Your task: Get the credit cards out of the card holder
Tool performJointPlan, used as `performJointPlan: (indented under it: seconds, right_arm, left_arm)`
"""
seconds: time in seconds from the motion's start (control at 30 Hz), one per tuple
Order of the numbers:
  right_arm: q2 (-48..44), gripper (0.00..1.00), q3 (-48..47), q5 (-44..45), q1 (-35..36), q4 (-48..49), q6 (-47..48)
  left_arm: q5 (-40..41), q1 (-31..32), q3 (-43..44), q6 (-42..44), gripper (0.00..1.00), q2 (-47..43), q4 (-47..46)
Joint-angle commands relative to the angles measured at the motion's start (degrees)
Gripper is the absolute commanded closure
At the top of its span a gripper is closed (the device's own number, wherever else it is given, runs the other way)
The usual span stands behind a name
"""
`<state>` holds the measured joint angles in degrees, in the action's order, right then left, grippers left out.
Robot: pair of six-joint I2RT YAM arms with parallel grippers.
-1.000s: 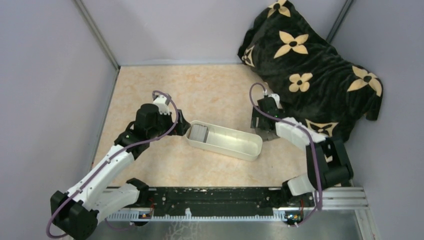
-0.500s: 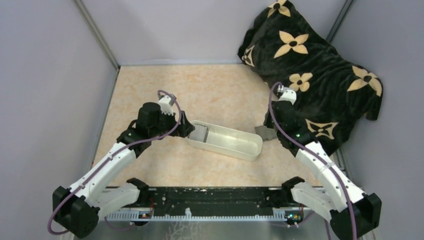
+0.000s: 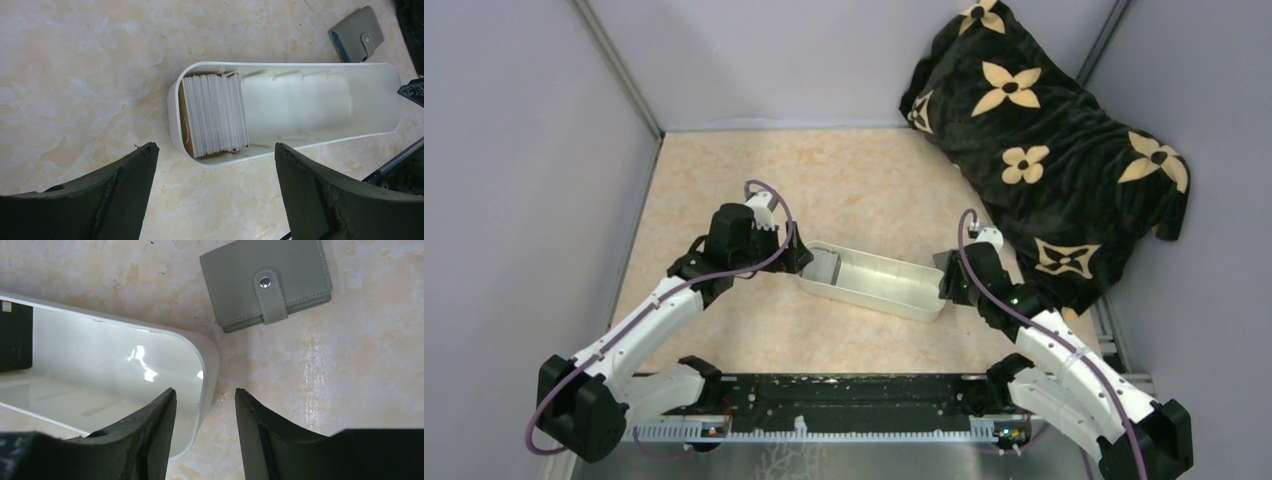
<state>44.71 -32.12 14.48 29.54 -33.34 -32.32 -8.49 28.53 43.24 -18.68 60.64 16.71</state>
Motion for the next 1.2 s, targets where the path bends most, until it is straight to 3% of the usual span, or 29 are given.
performJointPlan:
  seconds: [0.0, 0.57, 1.17]
  right_arm:
    - [1.49, 0.52, 0.52, -1.65, 0.34, 3.86, -1.05]
    - [12.67, 0.61, 1.0, -7.69, 0.63, 15.8, -1.66]
    - [27.4, 0.68, -9.62, -5.88, 2.89, 20.96, -0.33]
  left_arm:
    - [2.18, 0.33, 1.83, -0.75, 0.08, 1.39, 0.37]
    - [6.99, 0.34, 2.45, -1.15, 0.06, -2.96, 5.51]
    - [9.86, 0.32, 2.28, -0.55, 0.06, -7.15, 8.47]
